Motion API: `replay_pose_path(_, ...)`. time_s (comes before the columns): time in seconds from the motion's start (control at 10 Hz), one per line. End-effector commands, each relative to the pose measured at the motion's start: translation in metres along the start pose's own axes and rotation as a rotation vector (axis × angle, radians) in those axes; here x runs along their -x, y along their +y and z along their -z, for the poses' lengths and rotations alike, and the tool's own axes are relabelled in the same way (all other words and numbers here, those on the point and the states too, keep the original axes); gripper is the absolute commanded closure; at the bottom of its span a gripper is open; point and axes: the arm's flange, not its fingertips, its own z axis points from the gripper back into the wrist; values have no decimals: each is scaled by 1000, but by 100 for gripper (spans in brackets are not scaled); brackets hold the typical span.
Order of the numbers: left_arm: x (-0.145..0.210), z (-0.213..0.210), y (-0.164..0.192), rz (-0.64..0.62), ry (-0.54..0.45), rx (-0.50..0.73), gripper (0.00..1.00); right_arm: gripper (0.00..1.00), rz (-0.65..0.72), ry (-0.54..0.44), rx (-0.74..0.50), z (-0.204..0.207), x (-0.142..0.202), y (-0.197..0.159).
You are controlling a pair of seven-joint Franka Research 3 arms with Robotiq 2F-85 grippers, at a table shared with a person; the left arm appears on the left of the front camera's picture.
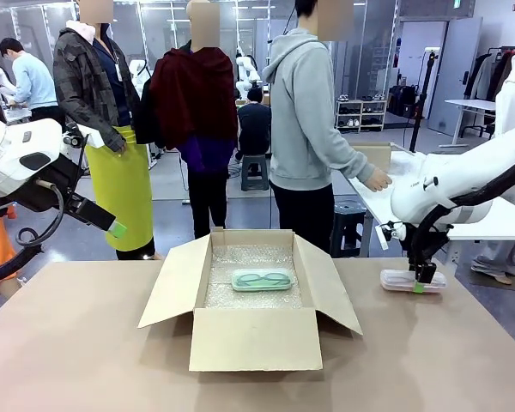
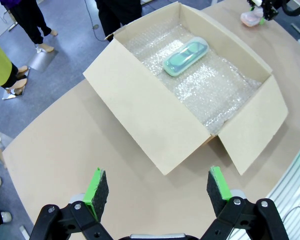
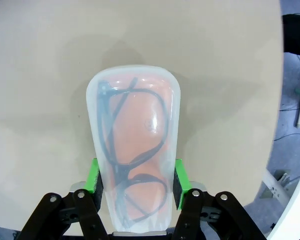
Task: Pack the glasses set securely to prepare it for shipping.
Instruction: Put the Glasses case from the right side of the table into the Package Box.
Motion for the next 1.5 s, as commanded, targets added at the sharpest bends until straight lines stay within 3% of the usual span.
replay_pose_path(0.0,1,-1,2,7,-8,-4,0,77,22,-42,1,-63,-7,13)
replay_pose_path(0.2,1,-1,2,7,-8,-4,0,77,50,-10,-50,-101,-21,22)
replay_pose_path(0.6,1,-1,2,7,-8,-4,0,77,79,20,-11,-141,-62,55)
replay_pose_path(0.8,1,-1,2,7,-8,-4,0,77,67,19,1,-154,-113,83)
replay_pose_path(1.0,1,-1,2,7,-8,-4,0,77,7,65,19,-158,-188,111)
replay_pose_path(1.4,1,-1,2,7,-8,-4,0,77,-80,114,6,-146,-310,154)
